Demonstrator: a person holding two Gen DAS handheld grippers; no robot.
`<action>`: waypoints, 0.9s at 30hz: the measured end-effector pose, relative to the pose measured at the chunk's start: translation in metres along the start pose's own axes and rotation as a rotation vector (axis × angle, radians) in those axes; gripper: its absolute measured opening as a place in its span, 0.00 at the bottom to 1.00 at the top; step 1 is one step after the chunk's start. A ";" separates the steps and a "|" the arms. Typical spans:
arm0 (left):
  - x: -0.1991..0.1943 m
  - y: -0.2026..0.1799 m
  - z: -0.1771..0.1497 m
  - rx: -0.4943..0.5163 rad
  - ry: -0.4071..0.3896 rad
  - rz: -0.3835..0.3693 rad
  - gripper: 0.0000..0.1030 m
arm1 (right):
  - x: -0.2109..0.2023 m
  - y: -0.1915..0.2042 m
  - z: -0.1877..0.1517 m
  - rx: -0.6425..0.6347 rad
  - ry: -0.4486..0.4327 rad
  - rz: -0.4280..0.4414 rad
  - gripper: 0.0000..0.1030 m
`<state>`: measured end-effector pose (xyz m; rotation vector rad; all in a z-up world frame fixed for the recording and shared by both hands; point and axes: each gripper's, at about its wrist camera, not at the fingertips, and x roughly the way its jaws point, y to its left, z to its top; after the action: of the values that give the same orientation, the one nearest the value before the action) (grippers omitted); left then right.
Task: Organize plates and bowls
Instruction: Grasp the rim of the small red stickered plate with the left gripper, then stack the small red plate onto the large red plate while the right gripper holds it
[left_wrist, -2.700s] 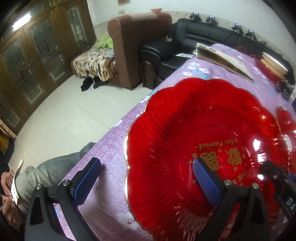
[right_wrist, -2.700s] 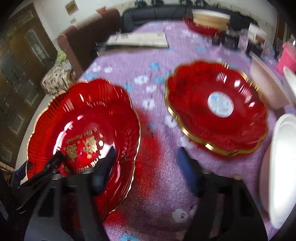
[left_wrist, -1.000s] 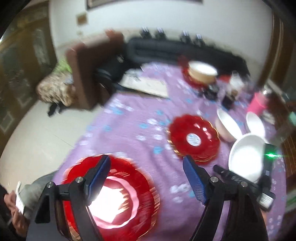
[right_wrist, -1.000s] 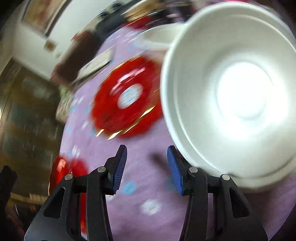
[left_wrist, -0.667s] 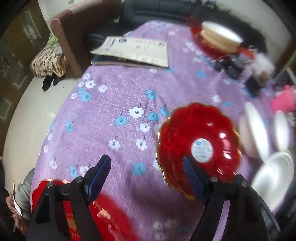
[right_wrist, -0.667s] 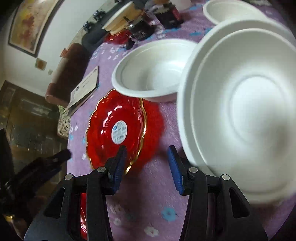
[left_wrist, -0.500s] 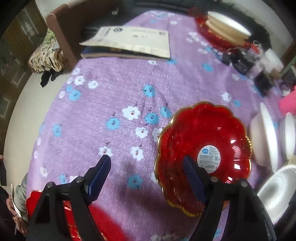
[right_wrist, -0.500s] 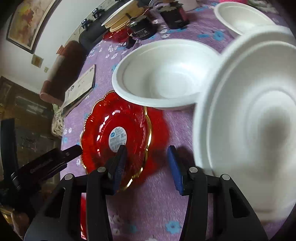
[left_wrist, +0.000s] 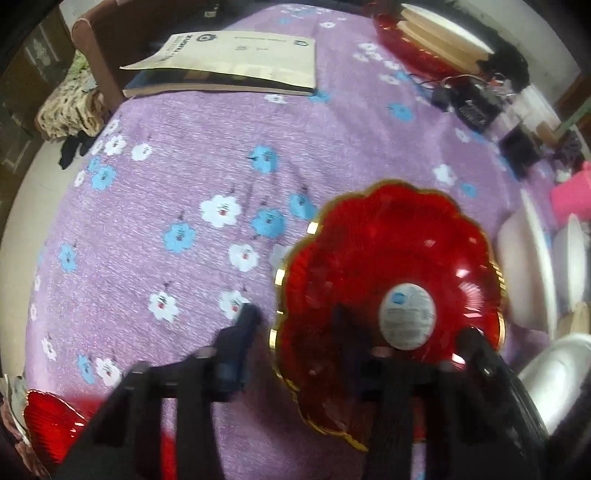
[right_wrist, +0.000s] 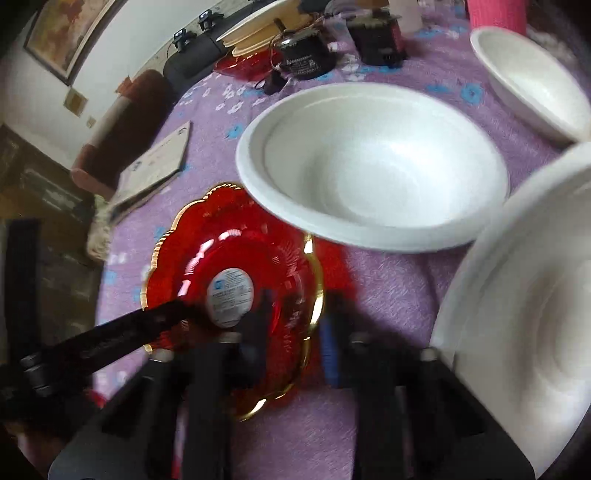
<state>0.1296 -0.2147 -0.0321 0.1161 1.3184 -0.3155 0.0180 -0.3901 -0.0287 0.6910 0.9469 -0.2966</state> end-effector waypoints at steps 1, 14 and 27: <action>-0.002 -0.001 -0.003 0.000 -0.002 -0.002 0.26 | 0.000 -0.001 0.000 0.001 -0.004 0.001 0.12; -0.081 0.032 -0.069 0.016 -0.103 -0.015 0.23 | -0.054 0.015 -0.030 -0.083 -0.068 0.075 0.09; -0.127 0.136 -0.150 0.033 -0.157 0.173 0.27 | -0.096 0.134 -0.144 -0.380 -0.055 0.160 0.10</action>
<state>0.0023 -0.0250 0.0400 0.2272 1.1394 -0.1949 -0.0595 -0.2005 0.0491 0.4030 0.8587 0.0087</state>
